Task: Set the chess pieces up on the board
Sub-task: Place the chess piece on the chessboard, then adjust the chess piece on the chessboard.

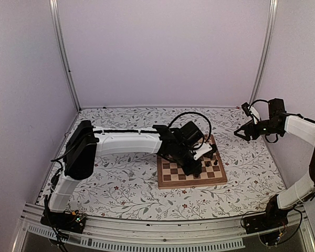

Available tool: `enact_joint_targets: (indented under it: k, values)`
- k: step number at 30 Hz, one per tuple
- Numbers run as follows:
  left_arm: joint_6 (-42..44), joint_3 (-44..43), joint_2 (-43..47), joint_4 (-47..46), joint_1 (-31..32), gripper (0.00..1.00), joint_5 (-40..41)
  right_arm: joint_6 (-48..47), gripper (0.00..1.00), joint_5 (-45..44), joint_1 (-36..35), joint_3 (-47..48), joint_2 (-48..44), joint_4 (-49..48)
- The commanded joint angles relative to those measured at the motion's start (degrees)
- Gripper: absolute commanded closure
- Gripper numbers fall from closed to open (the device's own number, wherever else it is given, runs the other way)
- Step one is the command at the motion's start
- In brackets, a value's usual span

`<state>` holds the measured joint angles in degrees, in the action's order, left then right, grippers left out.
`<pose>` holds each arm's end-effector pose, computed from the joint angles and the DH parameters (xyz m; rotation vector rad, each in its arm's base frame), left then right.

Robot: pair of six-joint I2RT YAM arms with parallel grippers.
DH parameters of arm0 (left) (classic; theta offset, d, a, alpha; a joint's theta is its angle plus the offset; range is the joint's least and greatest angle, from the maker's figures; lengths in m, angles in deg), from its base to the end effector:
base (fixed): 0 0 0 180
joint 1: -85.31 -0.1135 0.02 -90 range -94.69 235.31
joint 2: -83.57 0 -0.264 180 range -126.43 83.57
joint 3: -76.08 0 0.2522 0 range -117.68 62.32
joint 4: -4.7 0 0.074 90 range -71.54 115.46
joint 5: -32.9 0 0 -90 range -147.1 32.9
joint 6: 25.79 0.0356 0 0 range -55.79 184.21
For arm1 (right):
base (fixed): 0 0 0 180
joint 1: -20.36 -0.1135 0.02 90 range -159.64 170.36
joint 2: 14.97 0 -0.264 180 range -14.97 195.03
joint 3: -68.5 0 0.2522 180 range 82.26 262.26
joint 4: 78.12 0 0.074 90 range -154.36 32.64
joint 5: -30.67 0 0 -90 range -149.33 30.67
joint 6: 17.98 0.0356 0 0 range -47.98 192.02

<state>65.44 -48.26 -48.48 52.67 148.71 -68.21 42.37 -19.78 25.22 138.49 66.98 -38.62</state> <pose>0.2214 -0.4574 0.1857 1.4856 2.1996 -0.6440 0.2938 -0.0022 0.2433 -0.7613 2.1428 0.5407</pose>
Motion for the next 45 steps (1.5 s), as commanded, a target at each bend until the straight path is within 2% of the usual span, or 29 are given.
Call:
enact_joint_targets:
  k: [1,5,10,12,15,21,30,38,45]
  values:
    - [-0.44,-0.54,-1.11,0.3,-0.78,0.8,-0.36,-0.66,0.28,0.09,-0.39,0.37,0.79,0.63]
    - [-0.63,-0.76,0.13,0.41,-0.81,0.72,-0.07,-0.6,0.28,0.17,-0.38,0.37,0.84,0.73]
    - [0.33,-1.18,4.18,0.46,-0.78,0.55,1.4,-0.71,0.28,0.18,-0.38,0.37,0.93,0.71]
    - [0.77,-1.46,5.56,-0.36,-1.01,0.53,3.0,-0.74,0.28,0.18,-0.38,0.45,0.99,0.8]
    - [-0.22,-2.78,5.66,-1.39,-2.17,0.53,4.7,-0.7,0.28,0.11,-0.47,0.46,0.95,0.81]
    - [-4.06,-9.48,0.67,0.67,-4.12,0.58,4.78,-0.74,0.28,-0.15,-0.47,0.42,0.84,0.92]
    - [-4.2,-16.67,-6.26,4.82,-4.27,0.57,0.87,-0.9,0.28,-0.33,-0.51,0.36,0.58,0.9]
    - [-4.06,-17.3,-8.49,6.13,-4.28,0.55,0.04,-1.11,0.28,-0.34,-0.54,0.35,0.75,0.89]
    - [-4.11,-17.34,-9.52,6.15,-4.33,0.57,-1.27,-1.11,0.28,-0.37,-0.56,0.42,0.91,0.97]
